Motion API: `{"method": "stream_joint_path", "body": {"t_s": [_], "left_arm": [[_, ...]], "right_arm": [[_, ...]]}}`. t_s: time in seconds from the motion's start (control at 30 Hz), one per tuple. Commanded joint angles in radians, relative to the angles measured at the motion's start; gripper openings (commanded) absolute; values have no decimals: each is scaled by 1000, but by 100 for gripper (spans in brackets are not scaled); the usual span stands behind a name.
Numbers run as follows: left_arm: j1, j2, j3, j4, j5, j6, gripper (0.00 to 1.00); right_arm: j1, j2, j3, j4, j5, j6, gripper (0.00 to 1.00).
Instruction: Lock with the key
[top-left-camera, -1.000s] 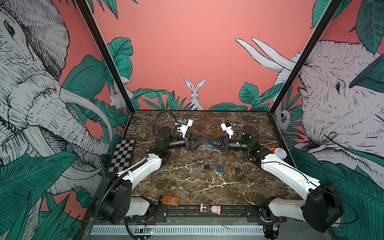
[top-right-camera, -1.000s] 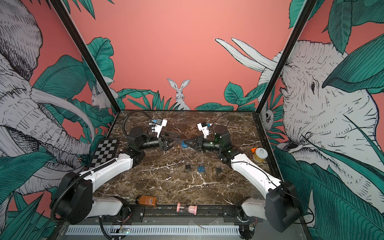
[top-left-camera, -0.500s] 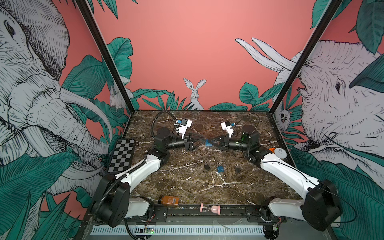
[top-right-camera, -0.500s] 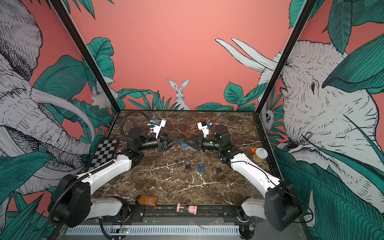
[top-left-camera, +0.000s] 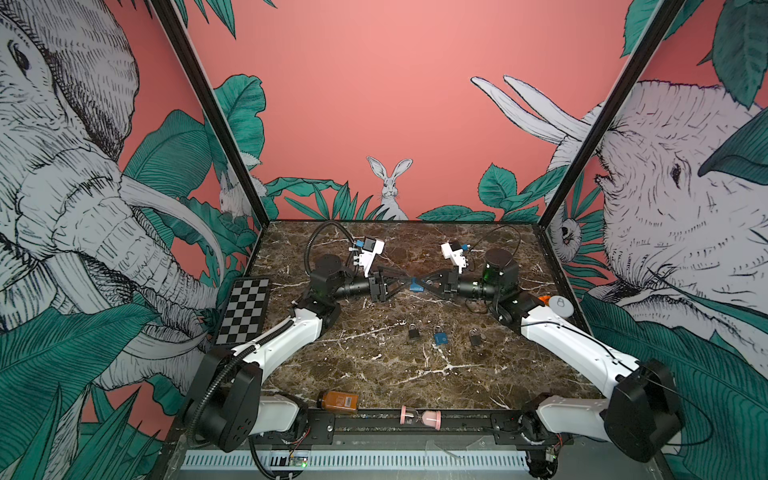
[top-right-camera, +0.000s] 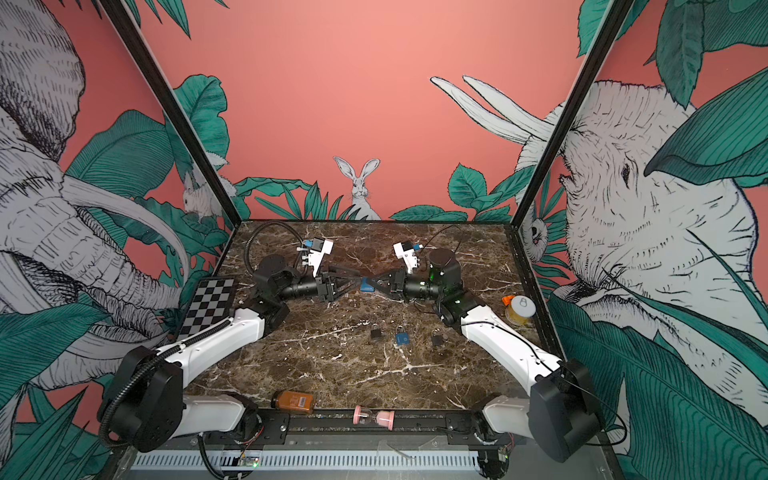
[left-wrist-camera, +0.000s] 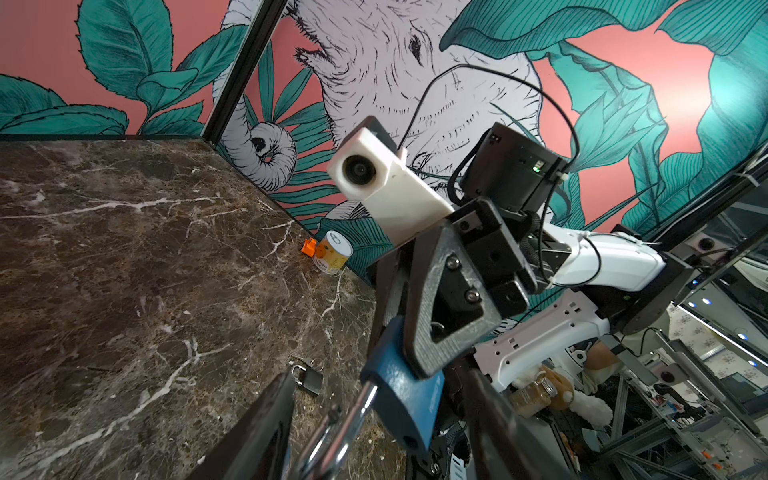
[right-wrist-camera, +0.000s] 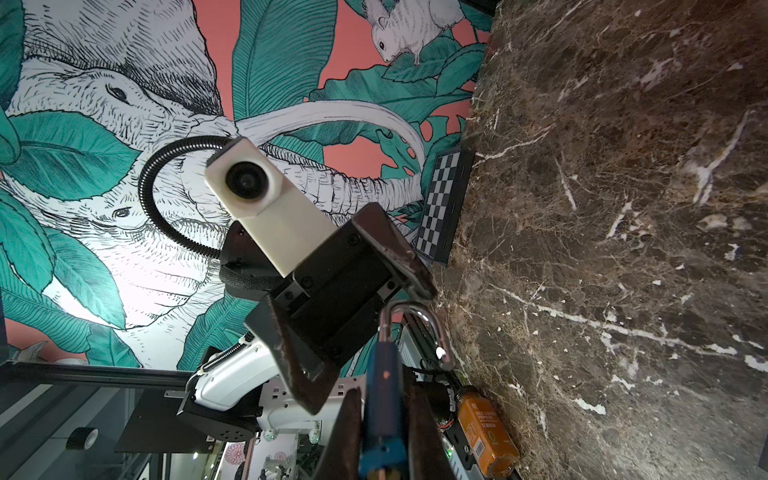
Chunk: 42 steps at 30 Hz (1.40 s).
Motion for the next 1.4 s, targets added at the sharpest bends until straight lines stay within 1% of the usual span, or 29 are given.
{"method": "stream_joint_path", "body": {"t_s": [0.0, 0.13, 0.3, 0.5, 0.73, 0.87, 1.03, 1.1, 1.37], "left_arm": [[-5, 5, -6, 10, -5, 2, 66], [-7, 16, -7, 47, 18, -35, 60], [-7, 5, -23, 56, 32, -53, 52], [-7, -28, -36, 22, 12, -46, 43], [-6, -47, -51, 12, -4, -55, 38], [-6, -56, -52, -9, -20, -47, 30], [-7, -52, -53, -4, -20, -57, 29], [-7, -54, -53, -3, -20, -60, 27], [-7, -66, -48, 8, -12, -77, 26]], "right_arm": [[-4, -17, 36, 82, -16, 0, 0], [-3, -22, 36, 97, 9, -9, 0], [-5, -32, 48, 95, 44, -75, 0], [-7, -30, 42, 83, 52, -120, 0], [-12, -38, 25, 89, 49, -149, 0], [-14, -46, 11, 84, 51, -189, 0], [-17, -56, 1, 85, 47, -221, 0], [-16, -59, -1, 83, 46, -228, 0], [-19, -66, -8, 65, 35, -266, 0]]}}
